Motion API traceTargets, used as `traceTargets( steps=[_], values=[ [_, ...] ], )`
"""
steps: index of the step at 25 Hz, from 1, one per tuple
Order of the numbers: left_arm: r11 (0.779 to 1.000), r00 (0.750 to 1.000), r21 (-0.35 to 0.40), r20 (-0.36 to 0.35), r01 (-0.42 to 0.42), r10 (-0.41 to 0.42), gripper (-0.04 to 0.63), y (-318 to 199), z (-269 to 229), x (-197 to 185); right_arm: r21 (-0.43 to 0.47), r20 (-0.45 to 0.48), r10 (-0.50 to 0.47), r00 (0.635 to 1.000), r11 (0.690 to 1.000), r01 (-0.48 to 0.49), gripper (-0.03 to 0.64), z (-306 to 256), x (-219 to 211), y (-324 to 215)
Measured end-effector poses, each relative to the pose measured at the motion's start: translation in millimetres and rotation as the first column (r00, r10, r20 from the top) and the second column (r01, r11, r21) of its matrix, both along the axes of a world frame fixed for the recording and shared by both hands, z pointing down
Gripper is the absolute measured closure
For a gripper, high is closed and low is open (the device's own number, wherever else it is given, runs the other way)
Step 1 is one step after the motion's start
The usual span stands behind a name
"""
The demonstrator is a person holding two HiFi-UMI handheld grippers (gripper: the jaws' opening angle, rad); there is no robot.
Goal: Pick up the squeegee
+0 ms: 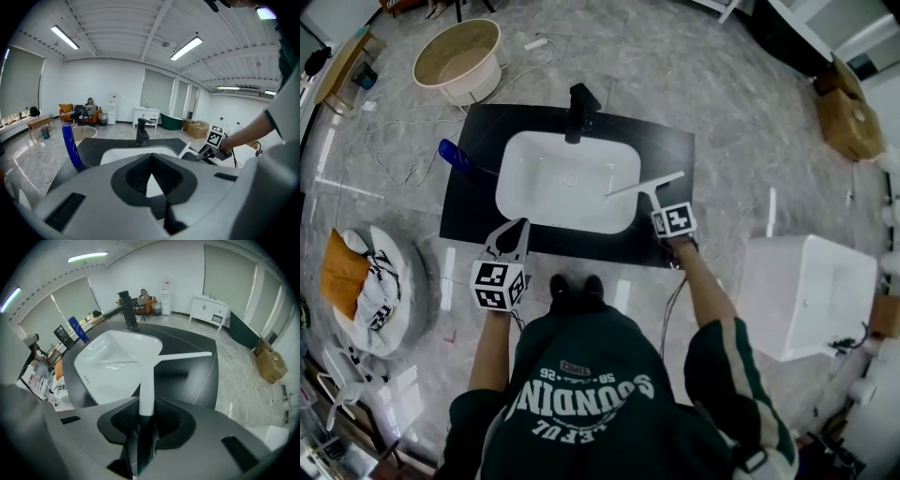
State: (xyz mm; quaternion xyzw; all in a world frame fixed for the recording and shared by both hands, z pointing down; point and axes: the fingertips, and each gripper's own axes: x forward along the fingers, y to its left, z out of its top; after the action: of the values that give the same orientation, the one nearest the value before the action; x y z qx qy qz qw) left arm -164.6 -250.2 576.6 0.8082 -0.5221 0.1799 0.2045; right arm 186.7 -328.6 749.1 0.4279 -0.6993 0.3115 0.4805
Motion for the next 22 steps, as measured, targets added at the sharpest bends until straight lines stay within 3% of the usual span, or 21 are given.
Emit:
traceTargets(
  steps=[8,12,22],
  values=[
    [0.999,1.0,0.048,0.008,-0.013,0.013,0.594,-10,-13,-6,0.124,0.112,0.008,0.994,0.992,-0.022,0.531,-51,-32,2],
    [0.997,1.0,0.076,0.013,-0.026,0.026,0.594,-18,-23,-6,0.224,0.135,-0.013,0.991,0.974,-0.017,0.531,-82,-43,-5],
    [0.989,0.999,0.142,0.018,-0.043,0.041,0.594,-33,-48,-3,0.377,0.245,-0.054,0.968,0.925,-0.044,0.531,-157,-74,-9]
  ],
)
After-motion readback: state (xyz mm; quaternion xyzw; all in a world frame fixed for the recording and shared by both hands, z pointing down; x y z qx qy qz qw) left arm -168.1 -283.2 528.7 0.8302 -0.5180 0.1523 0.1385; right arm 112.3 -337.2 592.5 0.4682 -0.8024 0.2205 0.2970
